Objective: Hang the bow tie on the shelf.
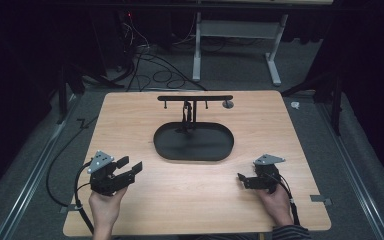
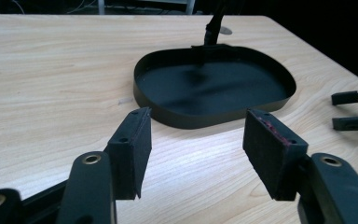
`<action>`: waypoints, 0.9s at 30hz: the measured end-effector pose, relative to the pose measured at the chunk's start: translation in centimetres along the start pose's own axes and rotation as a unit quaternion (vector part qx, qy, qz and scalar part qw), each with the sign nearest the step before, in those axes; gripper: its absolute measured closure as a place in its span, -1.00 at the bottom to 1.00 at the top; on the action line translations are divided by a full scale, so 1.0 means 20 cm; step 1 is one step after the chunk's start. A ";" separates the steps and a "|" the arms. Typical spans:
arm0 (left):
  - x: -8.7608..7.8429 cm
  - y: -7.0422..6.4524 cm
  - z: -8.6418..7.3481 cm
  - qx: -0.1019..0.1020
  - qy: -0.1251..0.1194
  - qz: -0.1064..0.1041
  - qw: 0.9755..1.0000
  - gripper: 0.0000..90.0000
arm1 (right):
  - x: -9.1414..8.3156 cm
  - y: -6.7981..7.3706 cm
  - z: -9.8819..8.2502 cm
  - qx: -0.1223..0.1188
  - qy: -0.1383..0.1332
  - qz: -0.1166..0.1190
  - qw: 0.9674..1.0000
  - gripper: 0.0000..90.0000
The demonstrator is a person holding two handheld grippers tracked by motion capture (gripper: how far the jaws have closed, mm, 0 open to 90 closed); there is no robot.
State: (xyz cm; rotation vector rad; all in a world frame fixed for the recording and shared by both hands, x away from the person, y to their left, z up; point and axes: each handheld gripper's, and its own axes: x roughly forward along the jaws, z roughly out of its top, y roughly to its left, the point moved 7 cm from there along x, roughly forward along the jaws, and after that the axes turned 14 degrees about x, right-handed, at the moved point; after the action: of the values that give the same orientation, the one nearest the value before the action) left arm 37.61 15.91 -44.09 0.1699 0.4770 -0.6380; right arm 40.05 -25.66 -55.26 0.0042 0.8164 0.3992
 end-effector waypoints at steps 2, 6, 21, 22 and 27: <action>0.01 0.00 -0.02 0.000 0.004 0.002 1.000 -0.07 | 0.00 0.00 0.00 0.000 0.000 0.000 1.000 -0.59; 0.02 0.00 -0.05 -0.004 0.010 0.005 1.000 -0.07 | 0.00 0.00 0.00 0.000 0.000 0.000 1.000 -0.59; 0.12 0.02 -0.19 -0.008 0.040 0.021 0.999 -0.07 | 0.00 0.00 0.00 0.000 0.000 0.000 1.000 -0.59; 0.13 0.02 -0.20 -0.010 0.043 0.022 0.999 -0.07 | 0.00 0.00 0.00 0.000 0.000 0.000 1.000 -0.59; 0.16 0.02 -0.24 -0.011 0.052 0.032 0.998 -0.08 | 0.00 0.00 0.00 0.001 0.000 0.000 1.000 -0.59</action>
State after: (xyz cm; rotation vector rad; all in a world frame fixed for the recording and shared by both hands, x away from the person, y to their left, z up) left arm 38.35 15.94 -49.90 0.1981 0.5773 -0.5628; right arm 40.04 -25.64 -55.26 0.0064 0.8175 0.3986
